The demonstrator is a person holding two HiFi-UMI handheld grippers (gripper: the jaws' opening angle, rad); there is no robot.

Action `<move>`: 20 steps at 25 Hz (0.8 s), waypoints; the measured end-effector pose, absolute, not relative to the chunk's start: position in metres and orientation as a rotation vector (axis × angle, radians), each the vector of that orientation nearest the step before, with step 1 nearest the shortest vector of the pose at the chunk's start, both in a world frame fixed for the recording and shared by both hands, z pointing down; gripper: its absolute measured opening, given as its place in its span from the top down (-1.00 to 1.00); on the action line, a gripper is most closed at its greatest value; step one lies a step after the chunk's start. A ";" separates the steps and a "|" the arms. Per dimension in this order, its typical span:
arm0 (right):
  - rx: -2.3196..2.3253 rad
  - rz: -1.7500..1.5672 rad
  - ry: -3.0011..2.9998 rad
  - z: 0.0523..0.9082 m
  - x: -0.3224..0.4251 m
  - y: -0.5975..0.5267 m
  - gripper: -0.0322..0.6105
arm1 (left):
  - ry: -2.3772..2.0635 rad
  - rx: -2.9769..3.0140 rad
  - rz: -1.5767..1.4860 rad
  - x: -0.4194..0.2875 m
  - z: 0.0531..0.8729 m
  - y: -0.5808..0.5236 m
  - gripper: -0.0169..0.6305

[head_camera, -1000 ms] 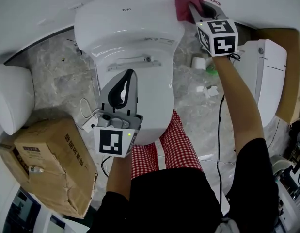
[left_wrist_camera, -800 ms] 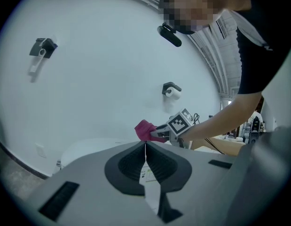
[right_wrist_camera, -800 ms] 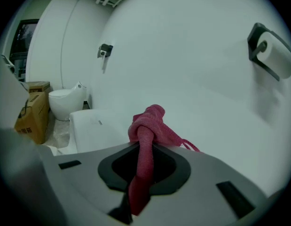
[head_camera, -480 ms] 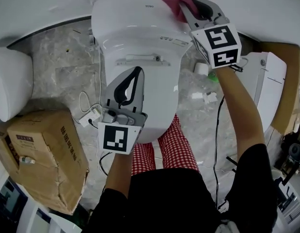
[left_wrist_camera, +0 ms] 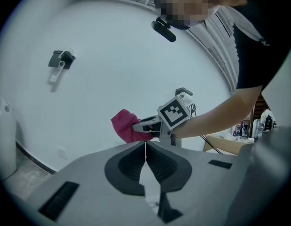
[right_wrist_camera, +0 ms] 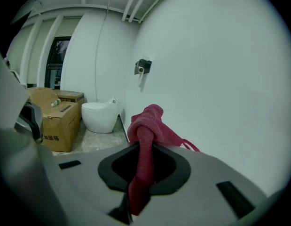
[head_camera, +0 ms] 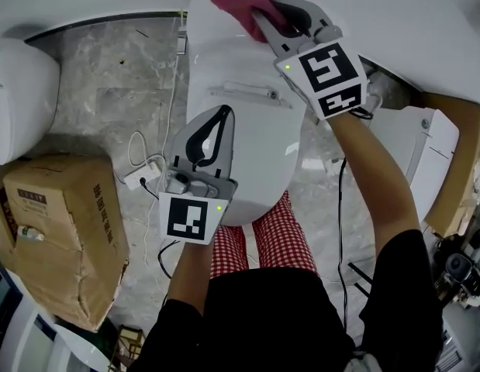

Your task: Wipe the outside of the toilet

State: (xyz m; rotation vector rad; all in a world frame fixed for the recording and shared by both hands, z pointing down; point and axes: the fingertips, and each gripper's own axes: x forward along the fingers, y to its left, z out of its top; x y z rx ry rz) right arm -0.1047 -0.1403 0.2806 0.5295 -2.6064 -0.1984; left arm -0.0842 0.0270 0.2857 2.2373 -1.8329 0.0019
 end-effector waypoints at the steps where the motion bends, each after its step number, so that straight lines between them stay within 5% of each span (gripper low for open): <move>1: 0.495 -0.200 -2.614 0.281 -0.115 -0.134 0.73 | -1.843 2.228 -0.002 -0.089 0.286 0.029 0.91; 20: 0.263 -0.153 -2.421 0.364 -0.202 -0.088 0.73 | -1.935 2.106 -0.082 -0.146 0.293 0.065 0.91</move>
